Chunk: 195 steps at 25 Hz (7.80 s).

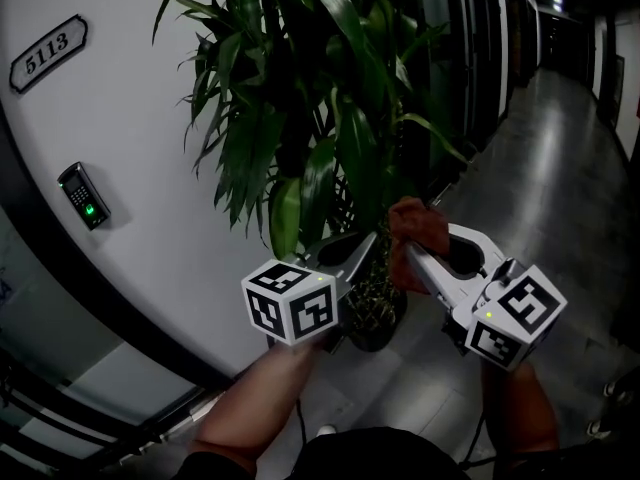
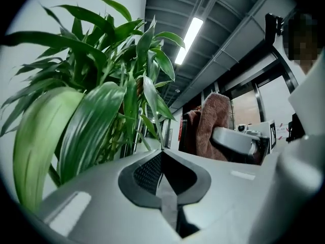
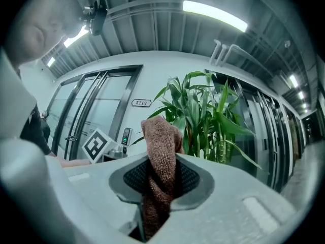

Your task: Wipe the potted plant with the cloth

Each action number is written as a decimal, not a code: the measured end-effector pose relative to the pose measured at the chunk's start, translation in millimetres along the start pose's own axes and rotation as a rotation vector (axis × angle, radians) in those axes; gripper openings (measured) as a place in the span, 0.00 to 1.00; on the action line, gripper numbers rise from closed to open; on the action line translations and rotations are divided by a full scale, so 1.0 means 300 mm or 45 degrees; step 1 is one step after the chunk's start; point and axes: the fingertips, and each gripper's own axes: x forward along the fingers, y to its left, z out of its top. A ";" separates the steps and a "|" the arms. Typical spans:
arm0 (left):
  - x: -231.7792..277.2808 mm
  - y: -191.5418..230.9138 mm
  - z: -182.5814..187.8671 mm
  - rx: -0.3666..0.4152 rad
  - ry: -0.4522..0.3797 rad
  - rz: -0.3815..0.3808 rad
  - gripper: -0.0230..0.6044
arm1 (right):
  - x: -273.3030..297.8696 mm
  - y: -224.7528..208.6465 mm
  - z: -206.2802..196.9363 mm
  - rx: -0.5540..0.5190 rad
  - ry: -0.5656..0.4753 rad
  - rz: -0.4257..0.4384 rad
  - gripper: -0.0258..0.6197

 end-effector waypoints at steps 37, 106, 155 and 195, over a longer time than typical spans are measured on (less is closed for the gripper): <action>-0.081 0.002 -0.122 0.042 0.103 -0.025 0.06 | 0.443 -0.172 0.240 -0.149 -0.014 -0.176 0.15; -0.090 0.019 -0.113 0.011 0.008 0.078 0.08 | 0.047 0.040 -0.347 0.023 0.398 0.081 0.15; -0.981 -0.089 -0.469 0.048 0.154 0.005 0.06 | -0.255 0.903 -0.524 0.328 0.313 -0.311 0.15; -1.146 -0.134 -0.460 0.048 0.119 -0.025 0.06 | -0.274 1.090 -0.490 0.323 0.297 -0.367 0.14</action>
